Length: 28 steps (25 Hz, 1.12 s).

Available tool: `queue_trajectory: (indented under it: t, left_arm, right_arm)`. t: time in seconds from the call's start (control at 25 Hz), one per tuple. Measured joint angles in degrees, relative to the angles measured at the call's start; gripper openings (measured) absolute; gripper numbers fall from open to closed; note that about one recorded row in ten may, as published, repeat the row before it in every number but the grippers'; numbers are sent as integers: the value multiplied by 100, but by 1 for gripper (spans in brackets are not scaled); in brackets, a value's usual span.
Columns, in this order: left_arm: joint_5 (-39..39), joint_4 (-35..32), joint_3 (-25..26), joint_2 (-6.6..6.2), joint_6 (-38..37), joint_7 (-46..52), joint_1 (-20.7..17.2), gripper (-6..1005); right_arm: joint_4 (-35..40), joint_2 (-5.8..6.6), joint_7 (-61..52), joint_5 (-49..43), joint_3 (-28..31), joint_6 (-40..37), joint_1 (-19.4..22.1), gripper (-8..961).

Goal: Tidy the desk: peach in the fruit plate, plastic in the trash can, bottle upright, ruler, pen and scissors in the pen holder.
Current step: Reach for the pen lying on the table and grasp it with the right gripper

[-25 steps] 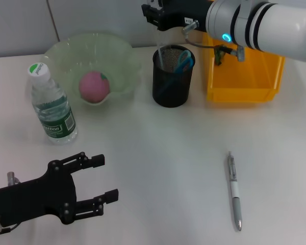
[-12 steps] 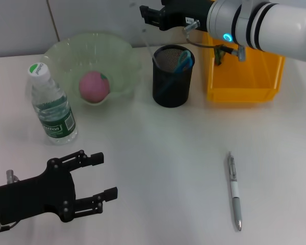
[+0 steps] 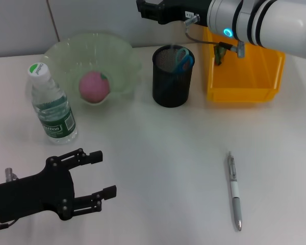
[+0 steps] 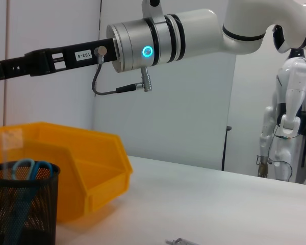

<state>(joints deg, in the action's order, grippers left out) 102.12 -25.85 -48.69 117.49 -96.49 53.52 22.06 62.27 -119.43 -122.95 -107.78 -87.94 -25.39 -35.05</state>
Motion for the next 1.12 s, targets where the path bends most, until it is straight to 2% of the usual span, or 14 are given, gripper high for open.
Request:
queue_trajectory:
  t: [0.44, 0.8, 0.96, 1.0, 1.04, 1.08, 1.12]
  left_arm:
    - [0, 1, 3, -15, 3, 0, 8, 800]
    - [0, 2, 22, -17, 10, 0, 8, 800]
    - [0, 2, 26, -17, 15, 0, 8, 800]
    - [0, 2, 27, -17, 20, 1, 8, 800]
    - [0, 2, 27, -17, 20, 1, 8, 800]
    - [0, 2, 27, -17, 22, 2, 8, 800]
    - [0, 2, 27, -17, 23, 4, 8, 800]
  right_arm:
    - [268, -8, 0, 58, -28, 0, 66, 680]
    - [681, 10, 32, 746, -23, -184, 301, 679]
    - [754, 28, 52, 1373, 284, -713, 397, 678]
    - [755, 33, 64, 1690, 647, -1274, 409, 678]
    - [755, 33, 64, 1690, 647, -1274, 409, 678]
    - [711, 34, 143, 1932, 1038, -1912, 420, 678]
    - [711, 34, 143, 1932, 1038, -1912, 420, 678]
